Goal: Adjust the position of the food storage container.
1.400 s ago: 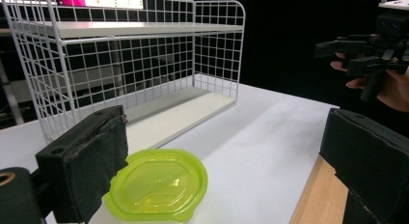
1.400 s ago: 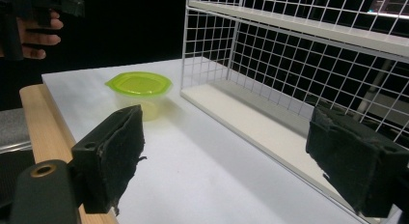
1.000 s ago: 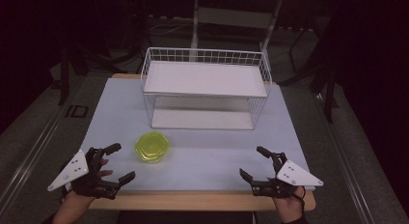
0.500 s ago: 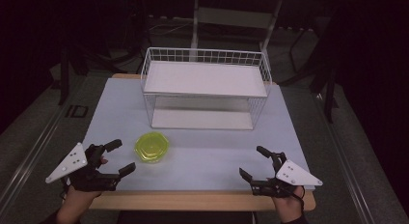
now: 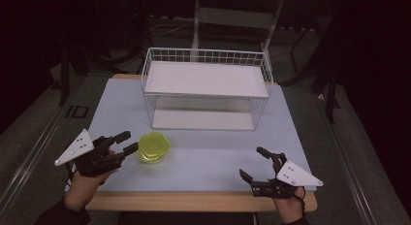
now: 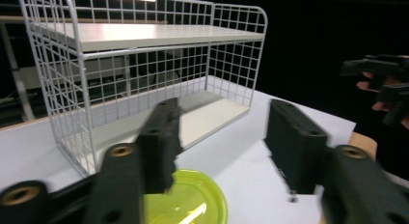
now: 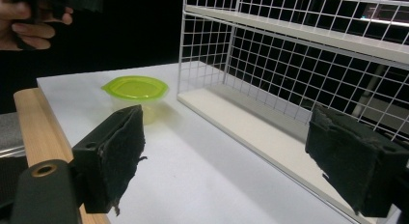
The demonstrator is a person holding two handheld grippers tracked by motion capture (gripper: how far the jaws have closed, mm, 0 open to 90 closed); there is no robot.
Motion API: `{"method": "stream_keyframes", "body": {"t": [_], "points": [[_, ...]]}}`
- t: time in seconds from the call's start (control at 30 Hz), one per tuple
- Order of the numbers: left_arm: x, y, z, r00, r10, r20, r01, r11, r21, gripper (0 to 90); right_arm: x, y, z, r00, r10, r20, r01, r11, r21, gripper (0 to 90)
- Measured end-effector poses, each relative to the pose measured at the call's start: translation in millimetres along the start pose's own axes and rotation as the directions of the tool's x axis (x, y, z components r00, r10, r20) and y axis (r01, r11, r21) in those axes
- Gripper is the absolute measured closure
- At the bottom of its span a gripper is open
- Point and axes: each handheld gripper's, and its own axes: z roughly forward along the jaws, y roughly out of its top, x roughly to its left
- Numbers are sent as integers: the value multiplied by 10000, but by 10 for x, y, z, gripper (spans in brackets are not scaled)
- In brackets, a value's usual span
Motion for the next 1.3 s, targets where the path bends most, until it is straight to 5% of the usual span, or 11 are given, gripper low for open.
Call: {"method": "stream_keyframes", "body": {"t": [0.4, 0.53, 0.73, 0.87, 1.1, 1.3], "points": [[114, -86, 238, 9991, 413, -127, -400, 9955, 863, 897, -5, -3, 2, 10000, 24, -63, -24, 10000, 3, 135], [205, -145, 260, 9994, 308, -175, -288, 9939, 1062, 900, -2, -2, 2, 10000, 21, -84, -21, 10000, -12, 135], [354, -243, 287, 9949, 532, -852, -408, 9891, 1415, 900, -7, -5, 6, 9999, 47, -90, -47, 10000, -13, 135], [460, -312, 337, 9929, 317, -1145, -109, 9840, 1777, 900, -6, -5, 7, 9999, 51, -106, -51, 10000, -14, 135], [545, -431, 472, 9929, 217, -1169, 93, 9659, 2586, 900, -7, -5, 8, 9999, 76, -154, -76, 10000, -24, 135], [603, -482, 483, 9911, 163, -1321, 208, 9613, 2749, 900, -9, -5, 1, 9998, 85, -160, -86, 9999, -68, 135]]}}
